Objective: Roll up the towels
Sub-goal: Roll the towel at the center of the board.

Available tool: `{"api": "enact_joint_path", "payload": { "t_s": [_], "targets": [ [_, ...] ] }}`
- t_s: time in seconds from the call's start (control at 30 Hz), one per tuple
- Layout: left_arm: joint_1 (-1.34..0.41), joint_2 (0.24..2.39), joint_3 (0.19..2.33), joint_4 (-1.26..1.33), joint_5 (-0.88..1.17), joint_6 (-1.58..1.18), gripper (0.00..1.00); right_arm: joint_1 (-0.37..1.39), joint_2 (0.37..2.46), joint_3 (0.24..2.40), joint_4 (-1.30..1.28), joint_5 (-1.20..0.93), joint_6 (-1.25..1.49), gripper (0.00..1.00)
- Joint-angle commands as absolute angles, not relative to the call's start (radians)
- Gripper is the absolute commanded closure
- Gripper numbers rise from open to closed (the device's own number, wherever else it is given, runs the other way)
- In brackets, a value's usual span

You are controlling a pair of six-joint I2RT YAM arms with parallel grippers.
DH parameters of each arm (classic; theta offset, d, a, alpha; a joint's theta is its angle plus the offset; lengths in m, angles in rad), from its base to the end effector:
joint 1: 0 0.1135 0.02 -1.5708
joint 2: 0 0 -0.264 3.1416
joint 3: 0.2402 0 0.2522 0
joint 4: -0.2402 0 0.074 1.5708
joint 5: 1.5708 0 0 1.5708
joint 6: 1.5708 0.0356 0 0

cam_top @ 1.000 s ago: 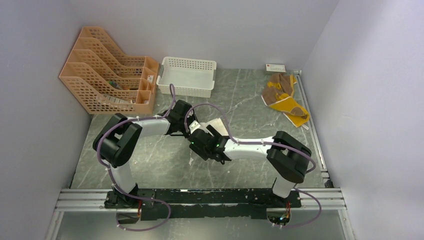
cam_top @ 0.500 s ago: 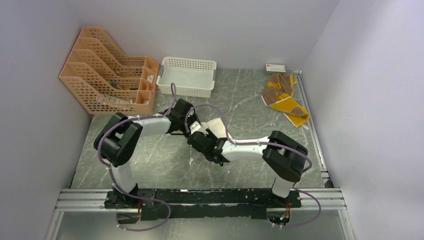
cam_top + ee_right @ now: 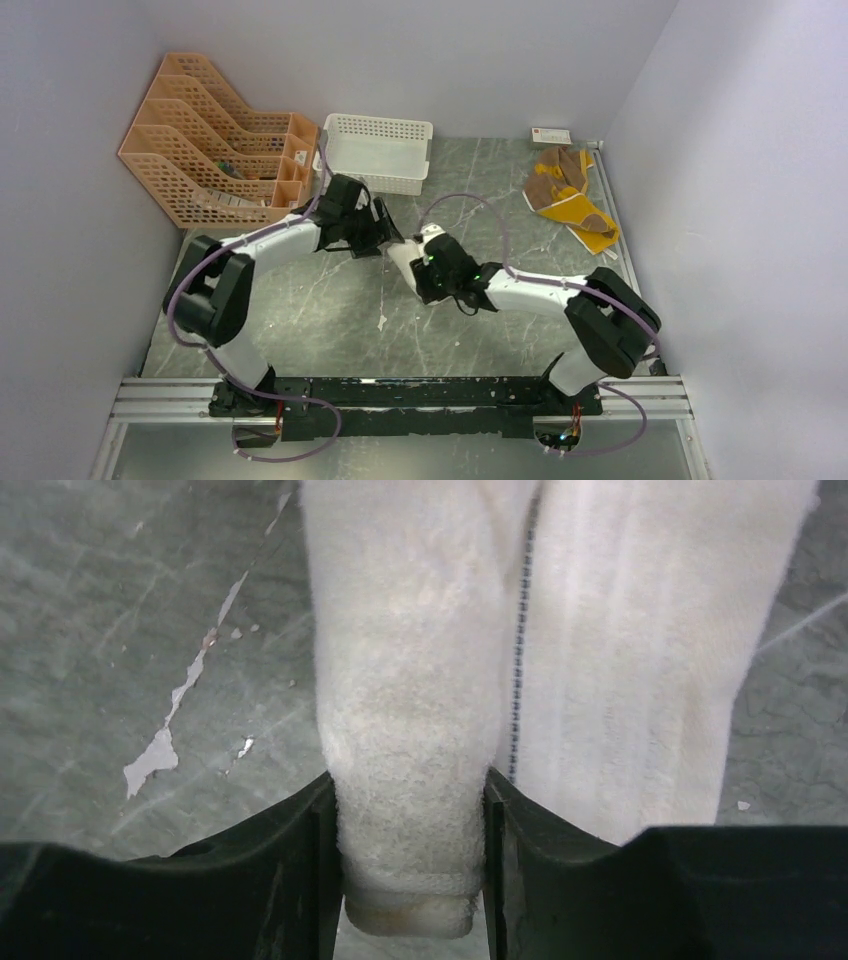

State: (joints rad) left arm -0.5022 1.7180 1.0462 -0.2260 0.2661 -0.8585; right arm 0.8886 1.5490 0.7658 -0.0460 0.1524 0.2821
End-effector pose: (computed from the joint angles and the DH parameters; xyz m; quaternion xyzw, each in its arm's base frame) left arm 0.3069 -0.1792 0.1844 -0.1227 0.9285 -0.3032 0.1756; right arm 0.1958 0.2325 0.1666 -0.2512 0.8952 0.1405 0.3404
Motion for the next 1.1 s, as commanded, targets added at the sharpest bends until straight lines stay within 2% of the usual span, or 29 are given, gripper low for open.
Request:
{"api": "enact_joint_path", "payload": {
  "t_s": [0.0, 0.17, 0.3, 0.53, 0.73, 0.93, 1.07],
  "targets": [
    [-0.502, 1.615, 1.052, -0.176, 0.254, -0.821, 0.18, 0.745, 1.483, 0.698, 0.081, -0.142, 0.400, 0.55],
    [-0.523, 1.554, 0.966, -0.086, 0.232, -0.807, 0.17, 0.571, 1.485, 0.620, 0.218, -0.420, 0.540, 0.55],
    [-0.559, 1.565, 0.934, -0.057, 0.226, -0.805, 0.17, 0.498, 1.529, 0.544, 0.427, -0.592, 0.711, 0.54],
    [-0.637, 1.676, 0.907, 0.059, 0.176, -0.858, 0.17, 0.468, 1.600, 0.441, 0.693, -0.645, 0.944, 0.53],
    [-0.654, 1.788, 0.942, 0.130, 0.180, -0.892, 0.20, 0.472, 1.545, 0.484, 0.529, -0.601, 0.846, 0.51],
    [-0.659, 1.847, 0.964, 0.144, 0.193, -0.898, 0.39, 0.480, 1.510, 0.589, 0.298, -0.532, 0.709, 0.45],
    [-0.660, 1.853, 0.982, 0.107, 0.184, -0.885, 0.43, 0.603, 1.480, 0.769, -0.069, -0.174, 0.423, 0.35]
  ]
}}
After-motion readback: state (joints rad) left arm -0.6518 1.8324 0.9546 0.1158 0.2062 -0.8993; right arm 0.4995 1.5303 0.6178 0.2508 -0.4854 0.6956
